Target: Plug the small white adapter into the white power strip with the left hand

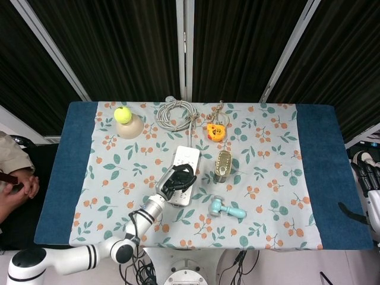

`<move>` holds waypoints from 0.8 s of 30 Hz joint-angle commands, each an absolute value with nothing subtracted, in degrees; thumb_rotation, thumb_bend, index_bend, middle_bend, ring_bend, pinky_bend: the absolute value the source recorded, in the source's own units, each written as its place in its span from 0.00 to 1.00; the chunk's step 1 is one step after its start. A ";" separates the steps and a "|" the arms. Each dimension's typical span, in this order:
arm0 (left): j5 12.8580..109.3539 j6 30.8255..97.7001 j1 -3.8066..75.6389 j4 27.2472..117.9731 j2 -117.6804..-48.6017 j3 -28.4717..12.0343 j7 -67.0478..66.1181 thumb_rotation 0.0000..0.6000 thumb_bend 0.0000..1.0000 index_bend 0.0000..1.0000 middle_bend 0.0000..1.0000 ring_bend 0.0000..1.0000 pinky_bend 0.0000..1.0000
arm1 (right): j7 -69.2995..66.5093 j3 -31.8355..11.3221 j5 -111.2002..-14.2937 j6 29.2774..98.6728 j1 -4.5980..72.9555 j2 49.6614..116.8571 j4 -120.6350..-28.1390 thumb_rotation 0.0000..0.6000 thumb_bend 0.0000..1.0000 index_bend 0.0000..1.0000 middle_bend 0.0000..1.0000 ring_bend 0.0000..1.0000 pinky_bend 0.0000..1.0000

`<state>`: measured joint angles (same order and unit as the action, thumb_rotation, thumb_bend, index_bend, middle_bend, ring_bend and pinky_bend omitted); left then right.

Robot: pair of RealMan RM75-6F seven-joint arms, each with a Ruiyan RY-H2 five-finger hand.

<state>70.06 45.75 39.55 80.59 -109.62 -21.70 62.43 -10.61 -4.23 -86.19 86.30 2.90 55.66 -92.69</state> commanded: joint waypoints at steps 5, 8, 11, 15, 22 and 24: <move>71.33 47.46 38.98 82.82 -107.87 -22.87 62.37 1.00 0.54 0.78 0.85 0.77 0.84 | -10.79 -4.23 -86.26 86.44 2.80 55.69 -92.59 1.00 0.11 0.00 0.02 0.00 0.00; 72.37 49.11 38.32 85.27 -105.97 -23.54 62.00 1.00 0.54 0.78 0.84 0.76 0.83 | -10.96 -4.29 -86.28 86.46 2.83 55.72 -92.51 1.00 0.11 0.00 0.02 0.00 0.00; 73.89 51.74 37.36 87.74 -103.18 -24.70 61.11 1.00 0.54 0.76 0.82 0.73 0.82 | -11.25 -4.33 -86.57 86.41 3.00 55.73 -92.38 1.00 0.11 0.00 0.02 0.00 0.00; 77.15 56.08 35.40 89.19 -97.01 -24.79 54.91 1.00 0.53 0.65 0.75 0.67 0.76 | -11.85 -4.10 -87.03 85.37 3.55 55.45 -92.02 1.00 0.11 0.00 0.02 0.00 0.00; 80.89 67.14 30.06 82.72 -86.67 -21.85 27.87 1.00 0.44 0.41 0.55 0.44 0.43 | -15.21 -3.51 -88.51 82.19 5.60 55.99 -90.13 1.00 0.11 0.00 0.01 0.00 0.00; 81.84 69.89 28.55 80.12 -84.57 -20.37 18.88 1.00 0.30 0.36 0.47 0.35 0.30 | -16.04 -3.47 -88.73 81.41 6.19 56.21 -89.40 1.00 0.11 0.00 0.00 0.00 0.00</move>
